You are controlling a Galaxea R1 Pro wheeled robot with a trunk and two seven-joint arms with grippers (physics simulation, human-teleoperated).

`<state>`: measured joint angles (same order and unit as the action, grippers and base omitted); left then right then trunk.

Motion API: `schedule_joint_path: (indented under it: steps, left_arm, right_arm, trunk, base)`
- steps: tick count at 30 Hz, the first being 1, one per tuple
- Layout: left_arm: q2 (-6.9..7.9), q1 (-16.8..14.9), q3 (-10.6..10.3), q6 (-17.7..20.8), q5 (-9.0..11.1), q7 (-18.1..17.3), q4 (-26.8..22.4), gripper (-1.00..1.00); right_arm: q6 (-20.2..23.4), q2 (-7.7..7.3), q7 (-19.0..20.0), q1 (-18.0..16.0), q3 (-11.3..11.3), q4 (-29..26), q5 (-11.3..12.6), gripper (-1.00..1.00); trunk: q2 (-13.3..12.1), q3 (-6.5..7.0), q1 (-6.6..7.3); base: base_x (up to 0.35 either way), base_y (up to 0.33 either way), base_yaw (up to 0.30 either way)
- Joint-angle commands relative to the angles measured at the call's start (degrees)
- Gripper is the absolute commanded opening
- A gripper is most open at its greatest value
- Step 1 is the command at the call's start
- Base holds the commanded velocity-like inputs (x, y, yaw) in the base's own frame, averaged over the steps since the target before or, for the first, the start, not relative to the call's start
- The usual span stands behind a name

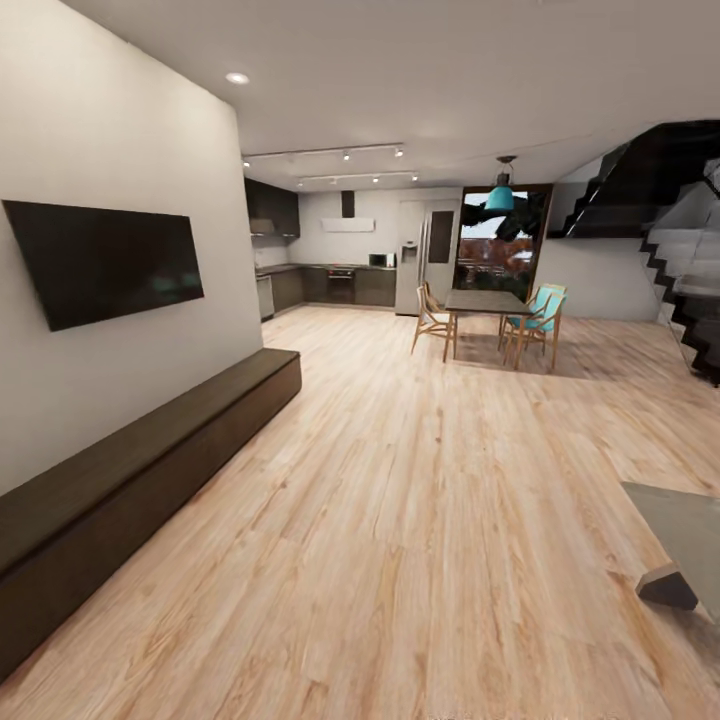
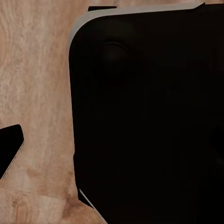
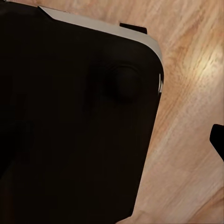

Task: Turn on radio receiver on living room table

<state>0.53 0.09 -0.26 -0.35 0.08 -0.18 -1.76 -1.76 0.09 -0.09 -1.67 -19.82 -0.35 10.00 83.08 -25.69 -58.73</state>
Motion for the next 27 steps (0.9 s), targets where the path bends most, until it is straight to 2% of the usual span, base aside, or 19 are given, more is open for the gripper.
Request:
schedule_joint_path:
  steps: [1,27]
  left_arm:
    - [0.0,0.0,0.0,0.0,0.0,0.0,0.0,1.0]
    - [0.0,0.0,0.0,0.0,0.0,0.0,0.0,1.0]
  right_arm:
    - [0.0,0.0,0.0,0.0,0.0,0.0,0.01,1.0]
    - [0.09,0.0,0.6,0.0,-0.05,0.0,0.02,1.0]
  trunk:
    - [0.0,0.03,0.0]
    - [0.0,0.67,0.0]
  base:
    - [0.0,0.0,-0.273]
    - [0.0,0.0,-0.274]
